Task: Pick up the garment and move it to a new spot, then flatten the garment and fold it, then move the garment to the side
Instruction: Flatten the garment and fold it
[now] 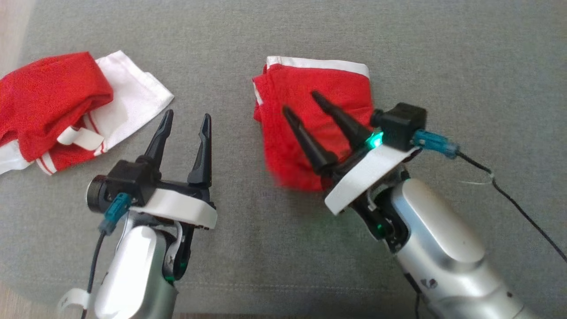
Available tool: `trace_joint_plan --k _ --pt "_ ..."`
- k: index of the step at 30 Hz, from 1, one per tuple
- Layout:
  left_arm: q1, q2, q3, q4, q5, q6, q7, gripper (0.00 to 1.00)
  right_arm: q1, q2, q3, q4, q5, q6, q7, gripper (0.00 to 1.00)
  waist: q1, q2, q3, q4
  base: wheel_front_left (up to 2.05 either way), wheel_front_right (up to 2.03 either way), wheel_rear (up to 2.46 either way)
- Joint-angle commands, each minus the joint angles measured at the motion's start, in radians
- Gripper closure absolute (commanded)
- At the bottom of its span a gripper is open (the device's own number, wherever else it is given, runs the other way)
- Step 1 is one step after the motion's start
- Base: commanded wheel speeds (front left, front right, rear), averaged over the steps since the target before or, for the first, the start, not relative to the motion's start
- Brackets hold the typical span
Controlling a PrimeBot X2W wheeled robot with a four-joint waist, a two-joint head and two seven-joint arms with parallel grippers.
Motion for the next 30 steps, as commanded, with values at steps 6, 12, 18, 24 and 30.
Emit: trace_joint_plan --k 6,12,18,24,30 --pt "-0.018 0.011 0.044 -0.042 0.007 0.004 -0.005 0.0 -0.013 0.022 -0.077 -0.049 -0.056 -0.001 -0.13 0.0 0.0 -0.0001 0.0 -0.019 0.0 0.0 0.0" --pt "-0.008 0.022 0.061 -0.049 0.012 0.013 -0.005 0.0 0.079 -0.035 -0.29 -0.097 -0.169 -0.001 -0.173 0.0 0.0 -0.0001 -0.013 -0.045 0.0 0.0 0.0" --pt "0.018 0.036 0.09 -0.064 0.009 0.029 -0.005 0.0 0.236 -0.069 -0.489 -0.176 -0.248 -0.001 -0.139 0.0 0.0 -0.0001 -0.038 -0.07 0.0 0.0 0.0" --pt "0.056 0.052 0.119 -0.071 0.0 0.038 -0.005 0.0 0.34 -0.049 -0.549 -0.252 -0.276 -0.001 -0.099 0.0 0.0 -0.0001 -0.079 -0.085 0.0 0.0 0.0" --pt "0.109 0.065 0.119 -0.064 -0.002 0.035 -0.005 0.0 0.407 -0.035 -0.566 -0.284 -0.29 -0.001 -0.063 0.0 0.0 -0.0001 -0.144 -0.091 0.0 0.0 0.0"
